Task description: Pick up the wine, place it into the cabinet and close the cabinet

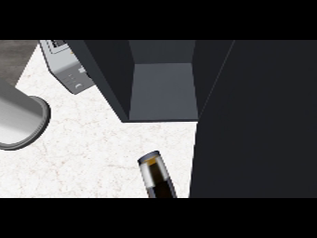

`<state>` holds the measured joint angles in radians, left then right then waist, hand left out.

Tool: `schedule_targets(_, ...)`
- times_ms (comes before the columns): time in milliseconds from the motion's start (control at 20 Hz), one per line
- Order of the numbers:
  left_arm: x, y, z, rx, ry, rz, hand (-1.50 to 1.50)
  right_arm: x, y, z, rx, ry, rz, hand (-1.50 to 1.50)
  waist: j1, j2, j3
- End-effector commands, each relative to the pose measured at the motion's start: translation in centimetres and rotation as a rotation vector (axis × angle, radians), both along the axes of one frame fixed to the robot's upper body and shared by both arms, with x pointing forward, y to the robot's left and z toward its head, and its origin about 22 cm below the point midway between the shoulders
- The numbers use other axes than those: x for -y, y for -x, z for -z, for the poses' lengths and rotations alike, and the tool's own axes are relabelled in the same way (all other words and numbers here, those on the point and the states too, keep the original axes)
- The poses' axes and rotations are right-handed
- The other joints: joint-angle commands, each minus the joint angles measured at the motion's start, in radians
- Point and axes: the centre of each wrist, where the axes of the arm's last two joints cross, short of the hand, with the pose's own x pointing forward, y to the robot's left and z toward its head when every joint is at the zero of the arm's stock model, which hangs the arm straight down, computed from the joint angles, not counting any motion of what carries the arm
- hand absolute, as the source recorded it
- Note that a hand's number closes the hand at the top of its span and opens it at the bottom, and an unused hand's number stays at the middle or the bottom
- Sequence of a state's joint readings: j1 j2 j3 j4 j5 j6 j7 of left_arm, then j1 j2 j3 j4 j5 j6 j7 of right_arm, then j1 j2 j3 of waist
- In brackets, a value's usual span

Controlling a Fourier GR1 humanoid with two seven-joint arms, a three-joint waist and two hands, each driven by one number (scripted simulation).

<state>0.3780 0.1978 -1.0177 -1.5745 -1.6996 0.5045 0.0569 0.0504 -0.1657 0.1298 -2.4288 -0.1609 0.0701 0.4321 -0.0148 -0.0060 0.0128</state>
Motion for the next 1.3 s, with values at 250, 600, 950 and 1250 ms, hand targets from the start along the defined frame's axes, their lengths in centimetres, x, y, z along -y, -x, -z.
schedule_targets(250,4.0,1.2,2.4,-0.110,0.004,0.087,-1.50,-0.2,3.2,-2.2,0.035,-0.034,-0.035,-1.50,0.001,0.003,-0.014)
schedule_targets(600,5.3,-0.9,2.4,-0.080,0.013,0.075,-1.50,0.9,3.7,-2.7,0.034,-0.018,-0.026,-1.50,0.000,0.004,-0.013)
schedule_targets(950,3.4,-3.0,2.1,-0.103,0.010,0.038,-1.50,1.2,3.4,-3.1,0.037,-0.009,0.001,-1.50,0.005,0.004,-0.012)
schedule_targets(1250,3.9,-5.3,2.5,-0.148,0.002,0.045,-1.50,0.2,3.4,-3.3,0.005,-0.019,-0.022,-1.50,0.004,0.005,-0.013)
